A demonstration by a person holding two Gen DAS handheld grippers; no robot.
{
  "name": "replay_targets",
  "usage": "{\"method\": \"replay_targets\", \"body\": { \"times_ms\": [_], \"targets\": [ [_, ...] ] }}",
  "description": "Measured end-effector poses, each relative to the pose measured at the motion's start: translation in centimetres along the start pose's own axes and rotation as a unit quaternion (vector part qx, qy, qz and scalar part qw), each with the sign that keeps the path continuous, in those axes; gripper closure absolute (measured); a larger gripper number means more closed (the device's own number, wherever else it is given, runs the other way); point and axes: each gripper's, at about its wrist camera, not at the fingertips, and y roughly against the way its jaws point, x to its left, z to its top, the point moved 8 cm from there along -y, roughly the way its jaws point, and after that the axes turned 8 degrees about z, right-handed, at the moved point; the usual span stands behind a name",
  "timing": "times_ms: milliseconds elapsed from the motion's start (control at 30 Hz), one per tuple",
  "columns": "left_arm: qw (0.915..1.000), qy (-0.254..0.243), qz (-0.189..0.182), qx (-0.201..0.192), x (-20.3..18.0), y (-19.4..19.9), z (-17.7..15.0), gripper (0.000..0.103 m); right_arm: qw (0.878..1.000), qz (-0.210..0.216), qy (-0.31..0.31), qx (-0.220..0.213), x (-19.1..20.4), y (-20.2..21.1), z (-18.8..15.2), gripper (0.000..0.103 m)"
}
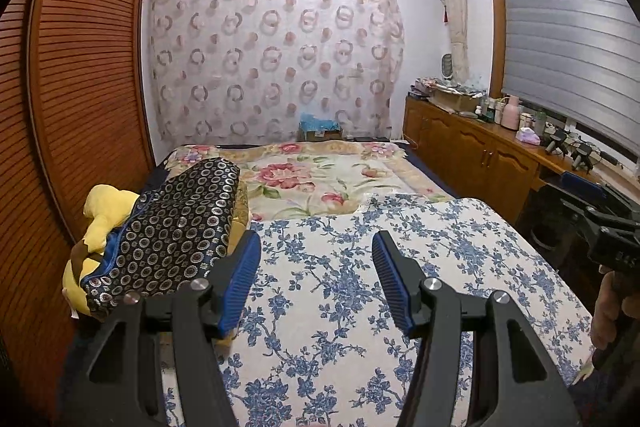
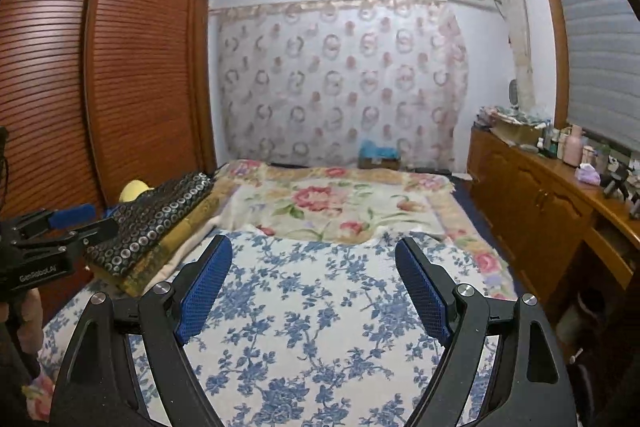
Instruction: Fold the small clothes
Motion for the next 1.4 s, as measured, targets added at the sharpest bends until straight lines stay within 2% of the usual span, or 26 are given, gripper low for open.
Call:
{"method": "replay_targets", "body": {
  "times_ms": [100,1400],
  "targets": [
    [1.0,-0.001,0.009,-0.002,0.1,0.2,-0.1,0.046,1.0,-0.002,0.0,0.0,-0.1,0.1,-0.1,0.017],
    [0.9998,0.002,0.015,-0.011,-0.1,1.5,0.0,0.045,1.0,-0.002,-0.006,0.003,-0.3,-0.3,-0.5,0.017]
  ]
}}
